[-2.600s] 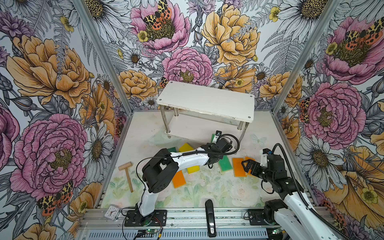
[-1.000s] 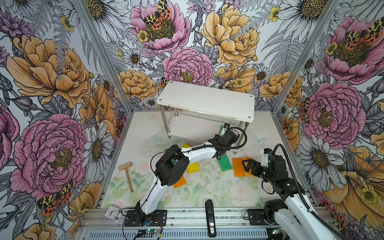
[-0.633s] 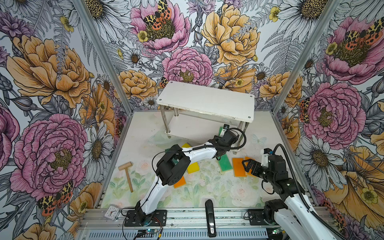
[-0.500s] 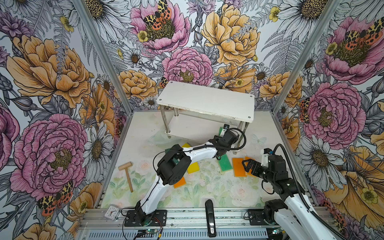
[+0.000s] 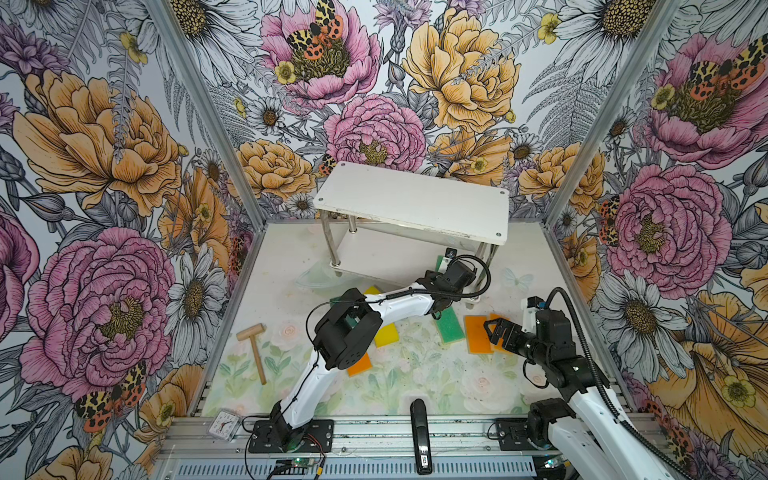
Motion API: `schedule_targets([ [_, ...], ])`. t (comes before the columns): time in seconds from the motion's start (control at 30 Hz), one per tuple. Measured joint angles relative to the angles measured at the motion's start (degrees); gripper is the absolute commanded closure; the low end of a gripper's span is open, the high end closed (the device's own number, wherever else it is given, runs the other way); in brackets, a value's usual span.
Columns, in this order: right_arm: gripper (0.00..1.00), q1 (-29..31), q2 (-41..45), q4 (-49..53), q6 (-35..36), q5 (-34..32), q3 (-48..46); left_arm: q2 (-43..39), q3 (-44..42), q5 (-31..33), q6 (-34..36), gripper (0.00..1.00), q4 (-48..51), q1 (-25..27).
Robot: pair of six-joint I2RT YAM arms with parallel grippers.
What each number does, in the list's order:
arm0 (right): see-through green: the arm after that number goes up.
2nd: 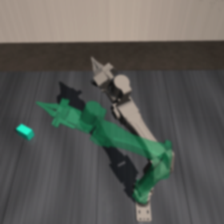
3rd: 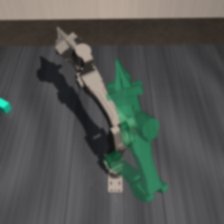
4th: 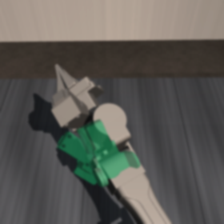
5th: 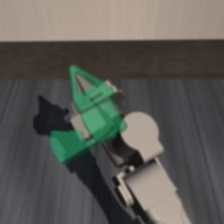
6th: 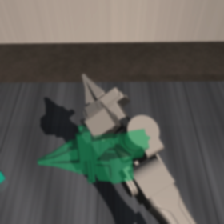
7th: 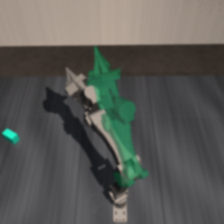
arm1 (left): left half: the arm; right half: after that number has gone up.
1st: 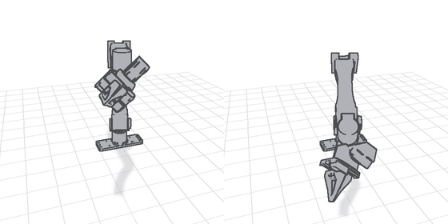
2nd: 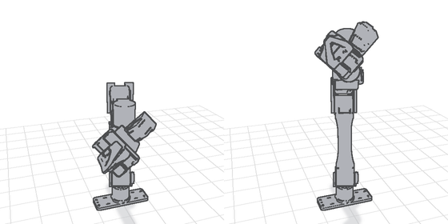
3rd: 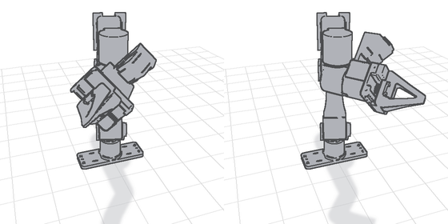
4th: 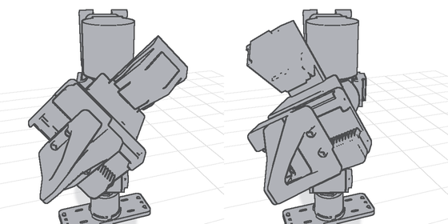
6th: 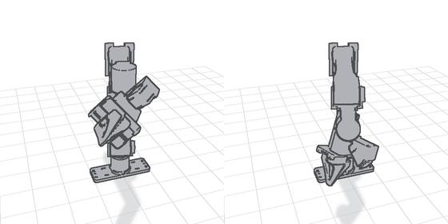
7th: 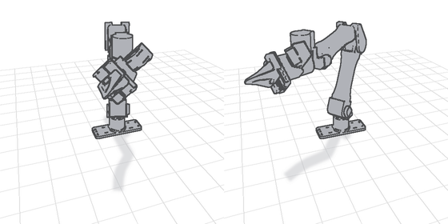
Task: Place and organize the cleaning sponges onto the shelf
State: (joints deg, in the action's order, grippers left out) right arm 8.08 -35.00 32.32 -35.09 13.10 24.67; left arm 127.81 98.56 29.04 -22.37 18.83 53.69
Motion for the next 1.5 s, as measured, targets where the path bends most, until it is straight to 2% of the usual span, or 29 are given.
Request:
schedule_targets([
  [0.77, 0.00, 0.0, 0.2, 0.0, 0.0, 0.0, 0.0, -0.7, -0.4, -0.9, -0.2, 0.20, 0.1, -0.1],
  [1.27, 0.00, 0.0, 0.5, 0.0, 0.0, 0.2, -0.1, -5.0, -3.8, -0.8, -0.1, 0.16, 0.3, 0.0],
  [1.5, 0.00, 0.0, 0.5, 0.0, 0.0, 0.2, -0.1, -8.5, -6.6, 0.9, 0.5, 0.14, 0.2, 1.7],
])
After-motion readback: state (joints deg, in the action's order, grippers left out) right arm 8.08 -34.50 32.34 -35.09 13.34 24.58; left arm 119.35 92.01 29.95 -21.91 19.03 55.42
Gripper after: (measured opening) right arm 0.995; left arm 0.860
